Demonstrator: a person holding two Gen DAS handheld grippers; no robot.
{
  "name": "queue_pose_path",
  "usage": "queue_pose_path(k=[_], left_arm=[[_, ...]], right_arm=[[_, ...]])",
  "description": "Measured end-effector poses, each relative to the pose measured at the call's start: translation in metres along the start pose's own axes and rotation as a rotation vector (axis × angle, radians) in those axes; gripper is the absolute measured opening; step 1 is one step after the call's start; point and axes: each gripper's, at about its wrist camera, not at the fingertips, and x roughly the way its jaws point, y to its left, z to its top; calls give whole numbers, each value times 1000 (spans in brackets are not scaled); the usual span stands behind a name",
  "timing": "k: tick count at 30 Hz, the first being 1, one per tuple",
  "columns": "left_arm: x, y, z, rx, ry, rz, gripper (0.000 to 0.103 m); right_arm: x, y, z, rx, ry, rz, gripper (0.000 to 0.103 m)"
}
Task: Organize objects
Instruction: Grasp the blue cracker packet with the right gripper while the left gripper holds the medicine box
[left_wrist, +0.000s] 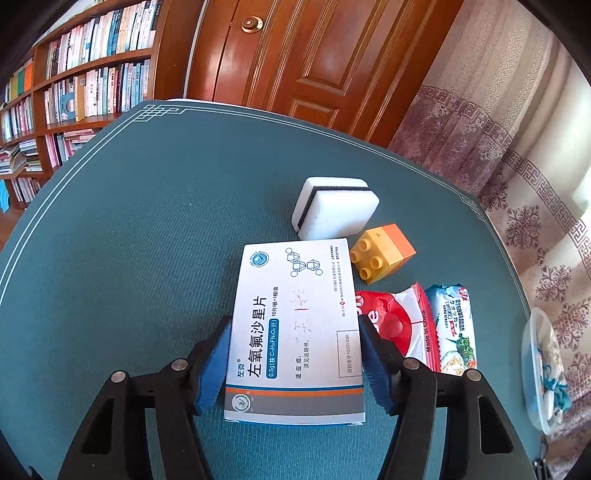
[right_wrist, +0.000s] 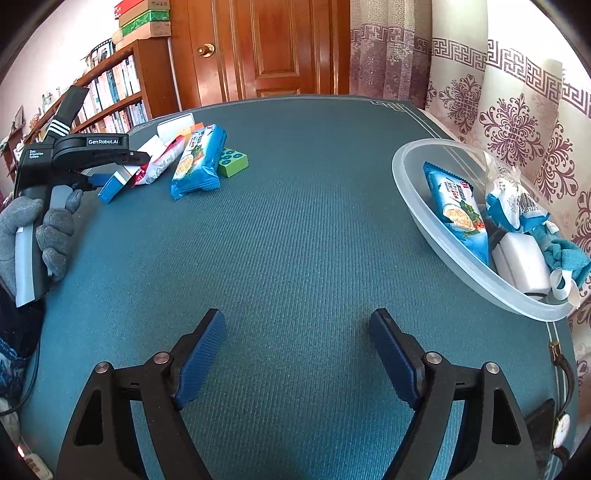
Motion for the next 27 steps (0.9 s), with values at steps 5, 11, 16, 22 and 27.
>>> queue_pose_path(k=[5, 11, 16, 22, 27], left_arm=[[-10, 0, -2, -3, -17, -1, 67], [-25, 3, -9, 9, -50, 52, 67], [-35, 5, -18, 27, -81, 116, 67], [-43, 2, -24, 60, -117, 147, 67], [-45, 2, -27, 64, -123, 137, 67]], right_arm=[[2, 2, 0, -14, 6, -10, 85], [4, 7, 1, -33, 13, -23, 88], [4, 8, 2, -31, 15, -34, 88], [11, 18, 19, -14, 24, 6, 84], [15, 40, 48, -45, -30, 37, 81]])
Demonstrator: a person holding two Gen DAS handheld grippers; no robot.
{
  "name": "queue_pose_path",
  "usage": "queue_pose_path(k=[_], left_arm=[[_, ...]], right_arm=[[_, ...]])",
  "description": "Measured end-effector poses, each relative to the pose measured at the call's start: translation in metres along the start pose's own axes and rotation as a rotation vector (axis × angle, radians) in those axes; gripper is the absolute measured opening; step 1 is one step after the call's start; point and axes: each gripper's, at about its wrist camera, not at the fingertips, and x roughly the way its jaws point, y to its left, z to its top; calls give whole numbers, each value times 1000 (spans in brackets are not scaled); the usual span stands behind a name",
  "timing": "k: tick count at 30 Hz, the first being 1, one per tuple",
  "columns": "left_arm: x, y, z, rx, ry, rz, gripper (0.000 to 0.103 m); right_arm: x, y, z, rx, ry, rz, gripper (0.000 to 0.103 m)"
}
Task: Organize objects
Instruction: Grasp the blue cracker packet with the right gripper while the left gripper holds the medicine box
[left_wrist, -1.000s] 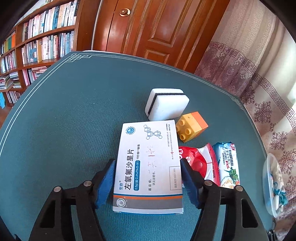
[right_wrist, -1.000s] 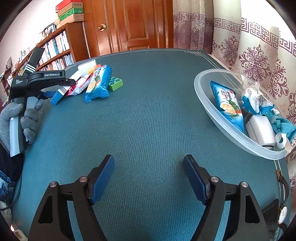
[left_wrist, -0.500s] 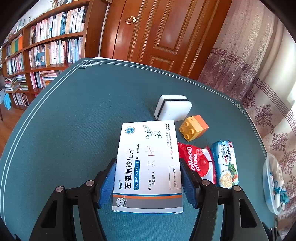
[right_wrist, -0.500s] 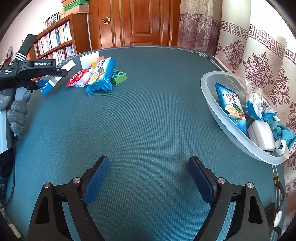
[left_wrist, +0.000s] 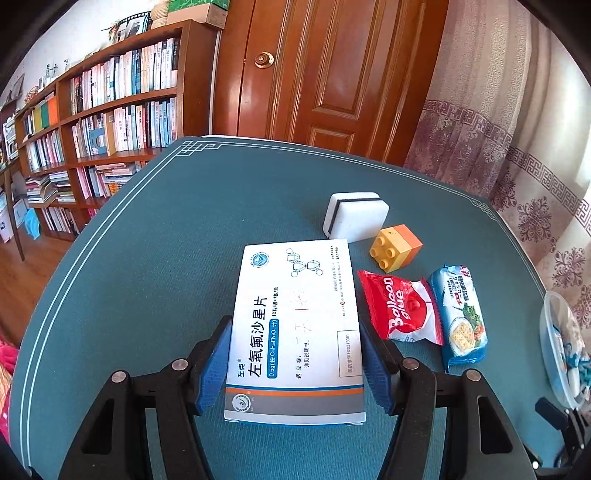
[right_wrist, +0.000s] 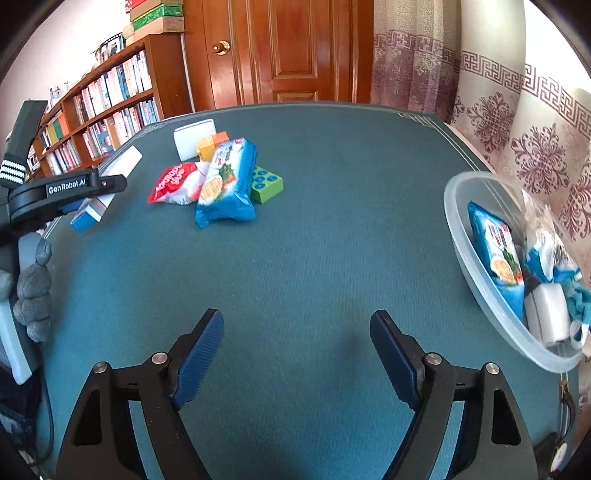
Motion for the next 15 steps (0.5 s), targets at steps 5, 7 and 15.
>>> queue_pose_path(k=[5, 7, 15], left_arm=[[-3, -1, -1, -5, -8, -3, 67], [-5, -1, -1, -6, -13, -5, 67], [-6, 0, -1, -20, -9, -17, 67]], right_arm=[[14, 23, 32, -40, -40, 33, 75], [22, 31, 43, -50, -43, 40, 71], [50, 46, 73, -77, -48, 59, 69]])
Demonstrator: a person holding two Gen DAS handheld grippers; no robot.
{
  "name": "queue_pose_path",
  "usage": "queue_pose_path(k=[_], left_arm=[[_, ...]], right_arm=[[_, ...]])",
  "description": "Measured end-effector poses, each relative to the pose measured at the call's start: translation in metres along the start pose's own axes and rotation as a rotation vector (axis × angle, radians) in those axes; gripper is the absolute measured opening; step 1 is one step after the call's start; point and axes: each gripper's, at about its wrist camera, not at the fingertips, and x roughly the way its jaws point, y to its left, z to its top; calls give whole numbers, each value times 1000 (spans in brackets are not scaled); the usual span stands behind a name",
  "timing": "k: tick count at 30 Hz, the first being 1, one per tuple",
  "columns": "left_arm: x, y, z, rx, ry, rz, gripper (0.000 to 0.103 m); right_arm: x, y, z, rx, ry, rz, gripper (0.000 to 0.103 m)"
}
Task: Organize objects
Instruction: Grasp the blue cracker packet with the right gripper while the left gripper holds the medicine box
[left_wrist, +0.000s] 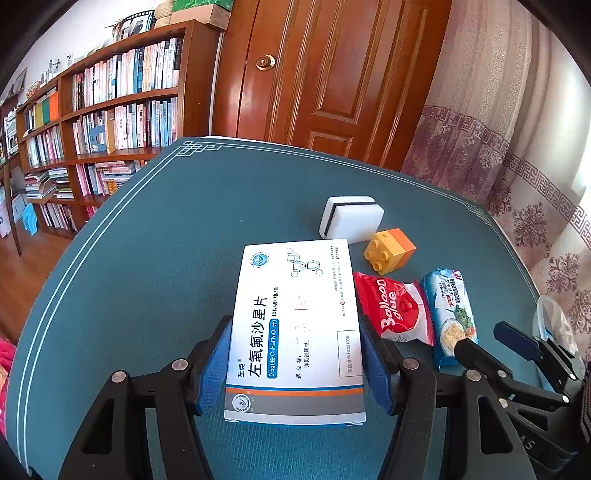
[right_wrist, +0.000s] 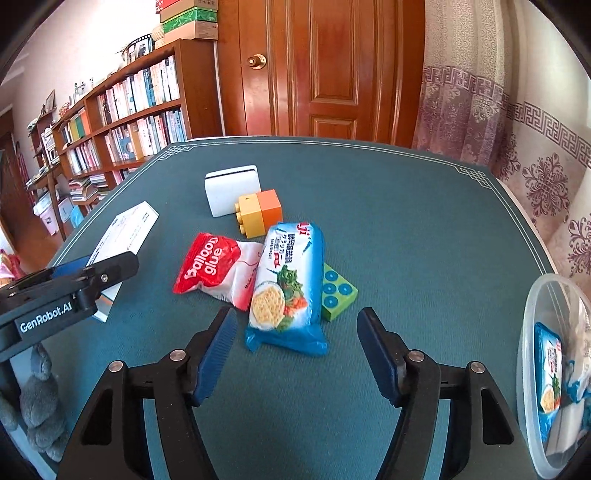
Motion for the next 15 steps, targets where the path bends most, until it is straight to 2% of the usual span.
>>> queue_pose_path(k=[8, 12, 14, 15], left_arm=[[1, 2, 0, -8, 5, 1, 67], [1, 2, -1, -8, 7, 0, 67], [0, 1, -1, -5, 7, -1, 67], [1, 1, -2, -4, 7, -2, 67]], right_arm=[[32, 5, 8, -36, 50, -56, 65], [35, 6, 11, -50, 38, -71, 63], [35, 8, 12, -60, 34, -77, 57], [34, 8, 12, -64, 32, -81, 48]])
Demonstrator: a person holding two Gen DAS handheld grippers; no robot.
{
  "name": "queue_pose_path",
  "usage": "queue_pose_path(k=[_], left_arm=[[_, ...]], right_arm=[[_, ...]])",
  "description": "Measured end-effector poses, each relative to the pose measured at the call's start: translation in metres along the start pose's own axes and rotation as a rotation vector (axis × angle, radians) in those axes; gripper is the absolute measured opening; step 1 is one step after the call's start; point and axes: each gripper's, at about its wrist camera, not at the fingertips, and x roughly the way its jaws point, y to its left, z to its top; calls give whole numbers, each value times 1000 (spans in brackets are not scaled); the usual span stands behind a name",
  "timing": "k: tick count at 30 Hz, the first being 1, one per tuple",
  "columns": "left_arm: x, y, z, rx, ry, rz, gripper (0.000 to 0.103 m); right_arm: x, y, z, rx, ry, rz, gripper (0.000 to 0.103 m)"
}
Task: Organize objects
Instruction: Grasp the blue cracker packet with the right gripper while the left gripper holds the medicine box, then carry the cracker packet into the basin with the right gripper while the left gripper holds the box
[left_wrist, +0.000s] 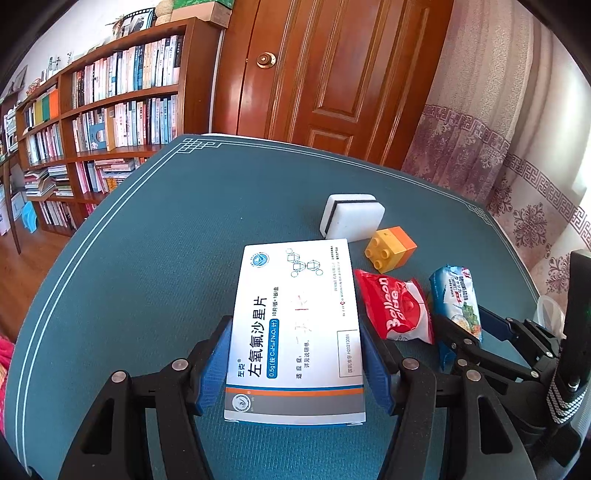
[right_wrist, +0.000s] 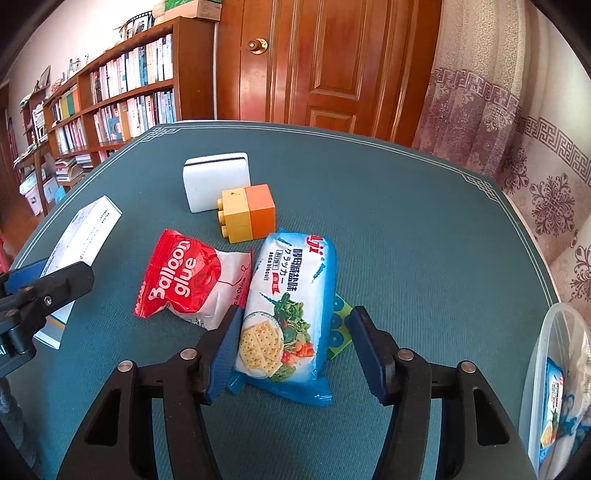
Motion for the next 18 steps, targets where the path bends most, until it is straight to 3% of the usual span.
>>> queue_pose_path(k=[4, 18], left_arm=[[0, 0, 0, -1, 2, -3, 67], [-4, -14, -4, 38, -3, -29, 67]], right_arm=[[-5, 0, -4, 0, -1, 12, 44], [-50, -11, -33, 84, -21, 115, 43]])
